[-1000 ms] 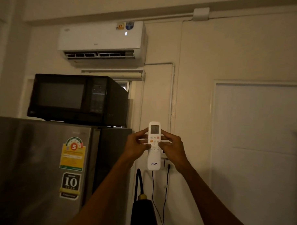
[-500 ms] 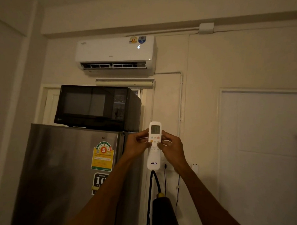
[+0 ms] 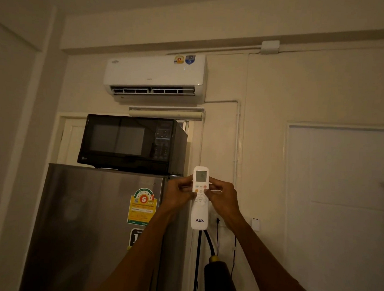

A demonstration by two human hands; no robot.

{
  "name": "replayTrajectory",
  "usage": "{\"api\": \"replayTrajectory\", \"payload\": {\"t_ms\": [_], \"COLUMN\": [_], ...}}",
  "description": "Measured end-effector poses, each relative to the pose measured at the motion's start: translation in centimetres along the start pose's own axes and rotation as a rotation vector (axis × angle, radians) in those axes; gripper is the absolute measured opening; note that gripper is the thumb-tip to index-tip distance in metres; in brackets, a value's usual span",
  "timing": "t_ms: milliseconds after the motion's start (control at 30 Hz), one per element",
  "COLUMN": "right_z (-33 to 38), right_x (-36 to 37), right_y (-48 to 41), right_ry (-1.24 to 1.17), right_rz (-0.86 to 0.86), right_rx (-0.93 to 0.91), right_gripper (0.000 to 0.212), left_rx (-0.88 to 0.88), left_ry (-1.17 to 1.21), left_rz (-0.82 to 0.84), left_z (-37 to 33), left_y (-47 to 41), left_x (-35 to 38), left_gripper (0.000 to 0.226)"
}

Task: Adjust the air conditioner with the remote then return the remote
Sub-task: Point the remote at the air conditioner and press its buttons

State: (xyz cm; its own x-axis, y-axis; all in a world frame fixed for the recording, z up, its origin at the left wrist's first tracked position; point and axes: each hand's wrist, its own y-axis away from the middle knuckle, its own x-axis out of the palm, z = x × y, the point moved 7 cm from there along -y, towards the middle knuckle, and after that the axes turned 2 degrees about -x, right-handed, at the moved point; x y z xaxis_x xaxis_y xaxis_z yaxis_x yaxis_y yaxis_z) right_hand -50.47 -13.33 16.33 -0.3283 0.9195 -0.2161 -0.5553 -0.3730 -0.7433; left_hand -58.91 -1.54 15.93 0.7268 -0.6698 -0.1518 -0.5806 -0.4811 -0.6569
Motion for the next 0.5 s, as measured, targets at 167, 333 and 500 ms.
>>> {"api": "replayTrajectory", "payload": {"t_ms": [167,333,500], "right_z": [0.1,0.5,0.8], "right_x": [0.3,0.5,0.9], "right_y": [-0.5,-1.0,-1.3], "right_ry": [0.004,0.02,0.006], "right_rz": [0.019,0.037,0.038], "right_rx": [0.0,-0.014,-0.024], "right_gripper": [0.042,0.041,0.042], "left_rx": [0.005,0.011,0.003], "left_ry": [-0.017,-0.025,-0.025], "left_rz": [0.004,0.013,0.019], "left_z": [0.1,-0.1,0.0], "left_y": [-0.5,-1.1,-1.4], "left_x": [-0.4,-0.8,-1.3], "left_gripper": [0.047,0.048,0.049]}}
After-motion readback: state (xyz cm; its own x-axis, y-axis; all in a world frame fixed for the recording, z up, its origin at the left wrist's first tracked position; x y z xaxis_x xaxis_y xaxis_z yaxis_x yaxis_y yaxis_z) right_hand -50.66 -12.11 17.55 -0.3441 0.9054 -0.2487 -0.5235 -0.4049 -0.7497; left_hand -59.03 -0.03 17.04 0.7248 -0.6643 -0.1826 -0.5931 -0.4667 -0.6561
